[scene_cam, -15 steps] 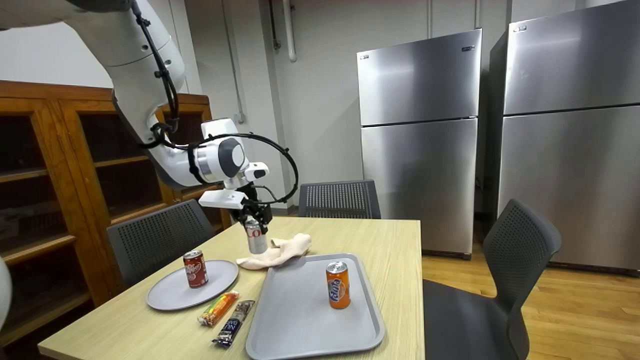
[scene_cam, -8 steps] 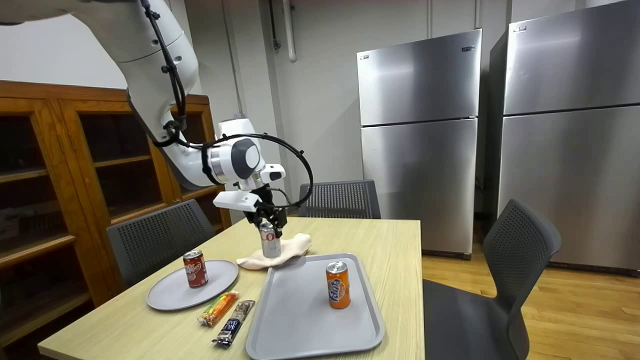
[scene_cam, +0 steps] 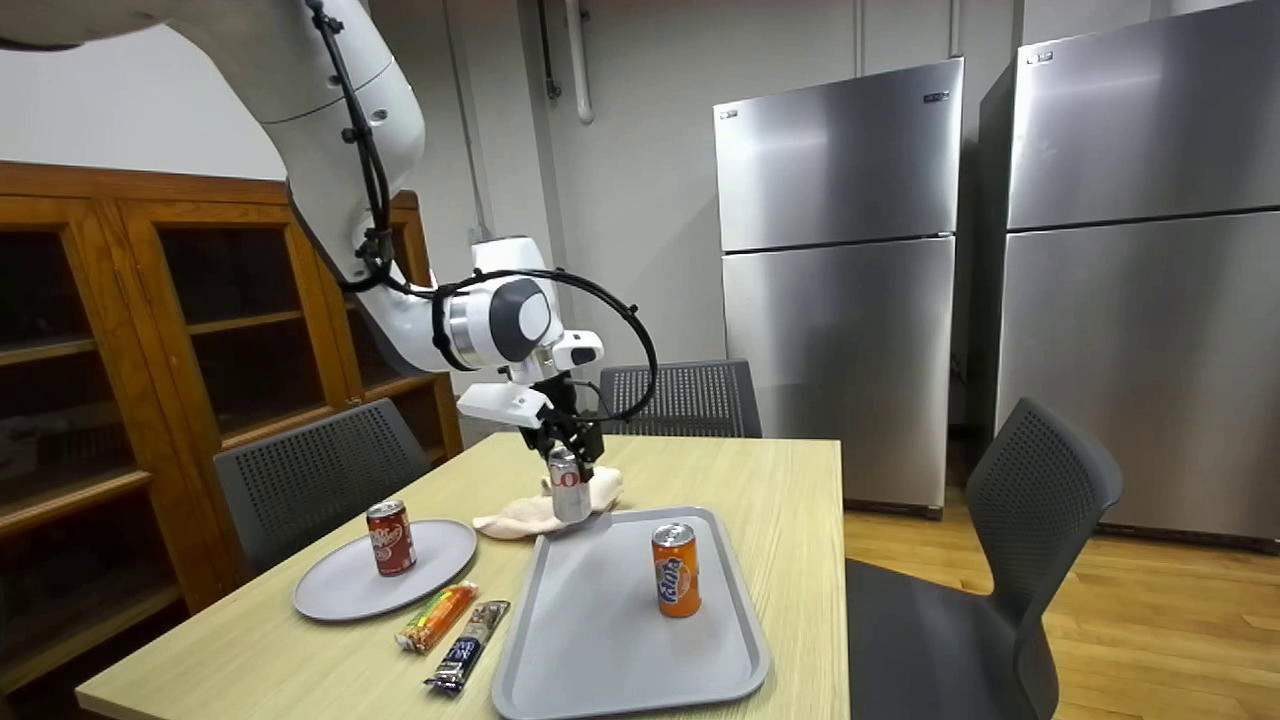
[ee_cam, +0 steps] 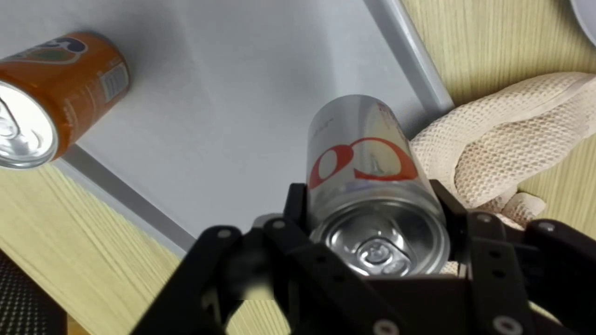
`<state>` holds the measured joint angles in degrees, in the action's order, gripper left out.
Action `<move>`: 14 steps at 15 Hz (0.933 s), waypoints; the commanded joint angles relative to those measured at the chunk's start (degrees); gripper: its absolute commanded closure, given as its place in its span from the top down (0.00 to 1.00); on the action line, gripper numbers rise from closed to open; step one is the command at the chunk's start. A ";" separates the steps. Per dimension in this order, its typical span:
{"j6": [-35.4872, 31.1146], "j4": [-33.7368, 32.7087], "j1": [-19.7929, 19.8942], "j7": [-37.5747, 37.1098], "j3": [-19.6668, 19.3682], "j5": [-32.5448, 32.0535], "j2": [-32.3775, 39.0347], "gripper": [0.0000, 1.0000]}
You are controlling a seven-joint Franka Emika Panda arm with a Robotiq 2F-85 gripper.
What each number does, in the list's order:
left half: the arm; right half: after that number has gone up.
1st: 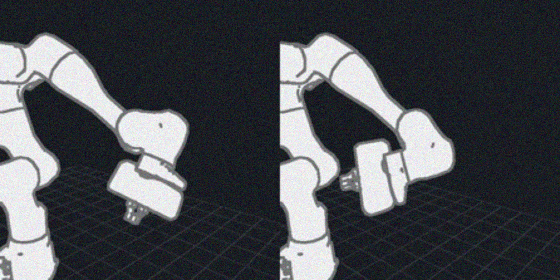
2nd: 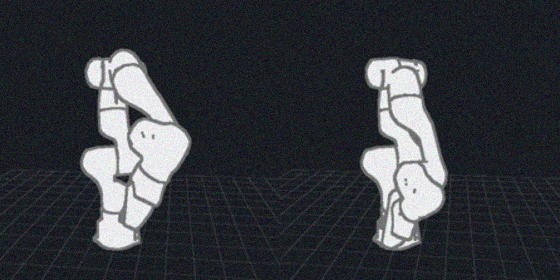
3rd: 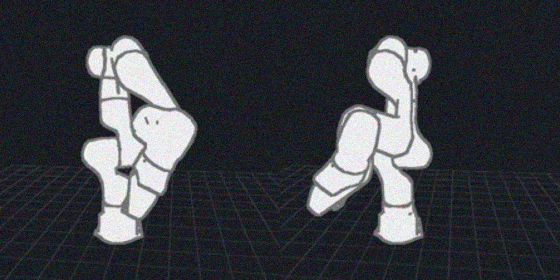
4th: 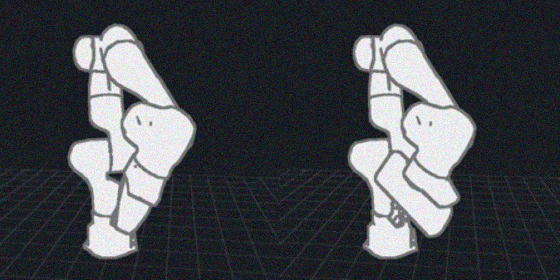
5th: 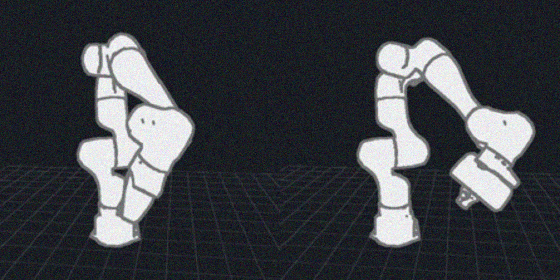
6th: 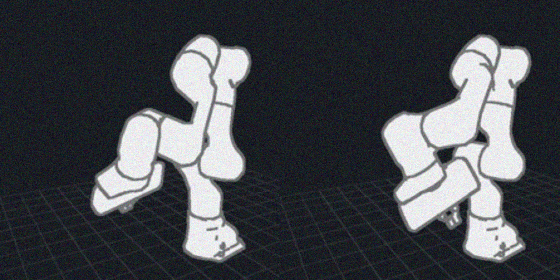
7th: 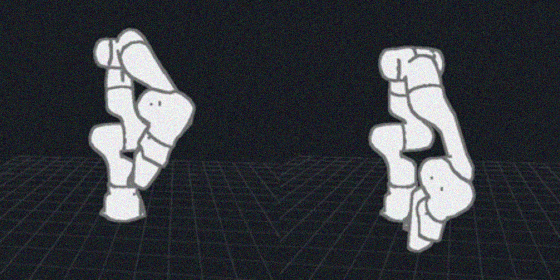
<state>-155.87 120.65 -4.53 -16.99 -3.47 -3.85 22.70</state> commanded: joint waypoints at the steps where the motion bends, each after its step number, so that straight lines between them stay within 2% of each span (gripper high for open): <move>1: -0.51 -0.57 1.52 2.61 -0.18 1.46 0.28 0.39; 8: -2.97 -3.66 0.66 0.34 -3.35 -0.06 4.45 0.39; 14: -4.06 -9.38 -1.01 -1.84 -5.95 -0.16 10.19 0.39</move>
<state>-159.65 115.54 -3.93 -16.84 -7.64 -3.81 29.92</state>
